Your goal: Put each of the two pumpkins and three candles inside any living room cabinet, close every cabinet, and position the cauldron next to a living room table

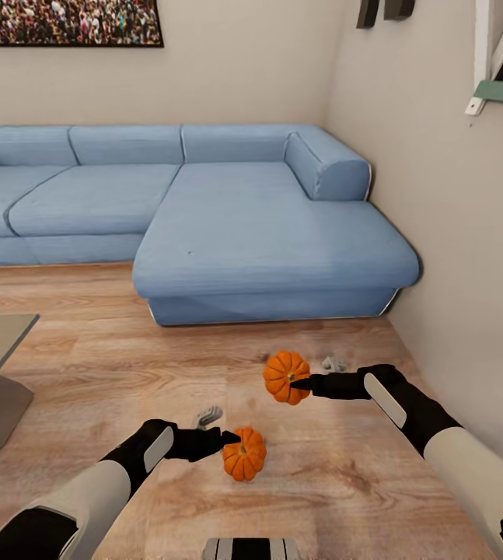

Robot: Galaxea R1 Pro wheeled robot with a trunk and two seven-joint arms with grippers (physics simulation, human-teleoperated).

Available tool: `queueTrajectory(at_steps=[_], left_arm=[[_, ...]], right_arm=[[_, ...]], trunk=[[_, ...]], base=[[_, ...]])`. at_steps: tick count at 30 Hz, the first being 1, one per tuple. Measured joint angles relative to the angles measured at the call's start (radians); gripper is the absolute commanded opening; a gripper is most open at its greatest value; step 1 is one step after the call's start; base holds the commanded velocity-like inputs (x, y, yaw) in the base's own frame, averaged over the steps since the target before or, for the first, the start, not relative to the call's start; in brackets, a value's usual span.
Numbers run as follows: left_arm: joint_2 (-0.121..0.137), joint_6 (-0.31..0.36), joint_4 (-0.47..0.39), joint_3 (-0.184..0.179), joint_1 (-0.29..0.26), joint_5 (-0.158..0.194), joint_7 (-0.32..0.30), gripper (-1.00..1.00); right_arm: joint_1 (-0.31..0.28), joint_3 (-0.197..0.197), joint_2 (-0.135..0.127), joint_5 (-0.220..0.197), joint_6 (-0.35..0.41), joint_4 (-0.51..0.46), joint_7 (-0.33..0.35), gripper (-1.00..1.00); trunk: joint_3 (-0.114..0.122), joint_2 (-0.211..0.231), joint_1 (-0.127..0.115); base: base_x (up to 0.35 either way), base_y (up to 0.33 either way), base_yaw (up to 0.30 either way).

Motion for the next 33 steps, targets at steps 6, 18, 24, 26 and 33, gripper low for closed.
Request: queueTrajectory(at_steps=[6, 18, 24, 26, 33], left_arm=[[0.0, -0.007, 0.0, 0.0, 0.0, 0.0, 0.0, 1.0], [0.0, -0.019, 0.0, 0.0, 0.0, 0.0, -0.002, 1.0], [0.0, -0.026, 0.0, 0.0, 0.0, 0.0, -0.001, 1.0], [0.0, -0.026, 0.0, 0.0, 0.0, 0.0, 0.001, 1.0], [-0.002, -0.026, 0.0, 0.0, 0.0, -0.001, 0.004, 1.0]], right_arm=[[0.0, 0.0, 0.0, 0.0, 0.0, 0.0, 0.0, -1.0], [0.0, -0.001, 0.0, -0.002, 0.0, -0.001, 0.001, -1.0], [0.0, -0.003, 0.0, -0.003, 0.0, -0.001, 0.002, -1.0], [0.0, -0.003, 0.0, -0.003, 0.0, -0.001, 0.002, -1.0], [0.0, -0.001, 0.0, 0.0, 0.0, -0.001, 0.002, -1.0]], trunk=[[-0.023, -0.001, 0.003], [-0.043, -0.003, 0.005], [-0.043, -0.003, 0.005], [-0.043, -0.003, 0.005], [-0.043, -0.003, 0.005]], base=[[0.0, 0.0, 0.0], [0.0, 0.0, 0.0], [0.0, 0.0, 0.0], [0.031, -0.003, 0.0], [0.198, -0.061, 0.0]])
